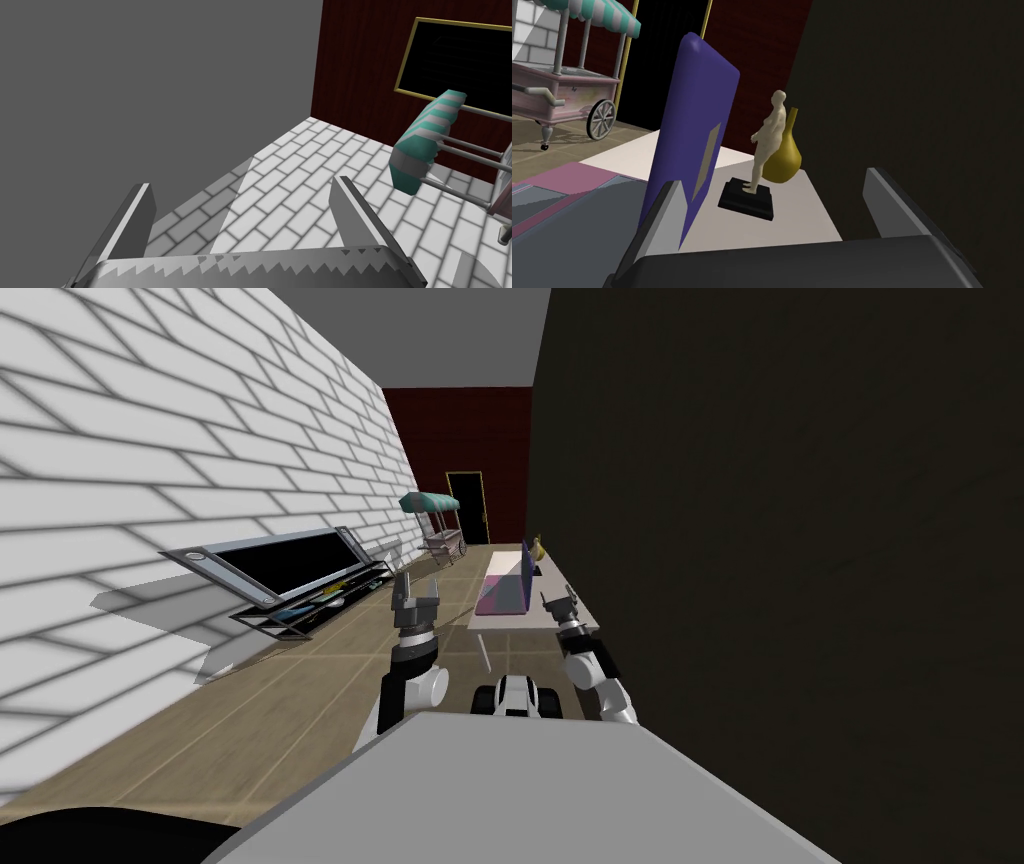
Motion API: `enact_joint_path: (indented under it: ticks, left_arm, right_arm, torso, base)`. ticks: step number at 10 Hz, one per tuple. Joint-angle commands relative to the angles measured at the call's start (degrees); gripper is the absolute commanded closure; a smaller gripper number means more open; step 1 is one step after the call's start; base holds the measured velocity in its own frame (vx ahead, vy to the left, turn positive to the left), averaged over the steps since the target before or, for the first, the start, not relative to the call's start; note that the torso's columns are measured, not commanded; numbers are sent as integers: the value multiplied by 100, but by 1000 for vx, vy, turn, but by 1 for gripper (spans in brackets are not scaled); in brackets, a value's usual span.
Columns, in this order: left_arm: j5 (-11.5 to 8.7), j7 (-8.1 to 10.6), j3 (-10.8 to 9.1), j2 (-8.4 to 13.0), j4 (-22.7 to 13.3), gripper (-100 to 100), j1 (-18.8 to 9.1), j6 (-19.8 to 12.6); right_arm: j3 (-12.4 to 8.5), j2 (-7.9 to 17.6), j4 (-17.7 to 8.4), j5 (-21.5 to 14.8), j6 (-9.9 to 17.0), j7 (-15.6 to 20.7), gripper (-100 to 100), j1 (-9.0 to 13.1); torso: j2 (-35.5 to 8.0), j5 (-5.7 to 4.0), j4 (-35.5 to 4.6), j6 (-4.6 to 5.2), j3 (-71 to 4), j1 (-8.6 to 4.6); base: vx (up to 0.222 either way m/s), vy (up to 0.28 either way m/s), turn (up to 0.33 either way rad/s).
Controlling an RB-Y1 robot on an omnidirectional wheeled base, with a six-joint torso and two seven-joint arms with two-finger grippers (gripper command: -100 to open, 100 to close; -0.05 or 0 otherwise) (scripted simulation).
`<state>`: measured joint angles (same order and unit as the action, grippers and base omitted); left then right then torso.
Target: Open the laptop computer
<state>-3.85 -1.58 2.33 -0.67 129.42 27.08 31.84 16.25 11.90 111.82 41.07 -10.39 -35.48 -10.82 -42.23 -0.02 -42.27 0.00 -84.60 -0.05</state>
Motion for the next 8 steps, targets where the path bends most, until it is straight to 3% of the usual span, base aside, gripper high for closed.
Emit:
enact_joint_path:
  ticks: [1, 8]
  left_arm:
    - [0, 0, 0, 0, 0, 0, 0, 0]
    - [0, 0, 0, 0, 0, 0, 0, 0]
  right_arm:
    - [128, -26, -179, 369, 185, -381, -100, 132]
    - [493, -267, -802, 1477, 804, -1426, -100, 627]
  torso:
    - [-4, 1, -1, 1, 1, 5]
    - [0, 0, 0, 0, 0, 1]
  base:
    - [26, -85, 31]
    - [28, -90, 37]
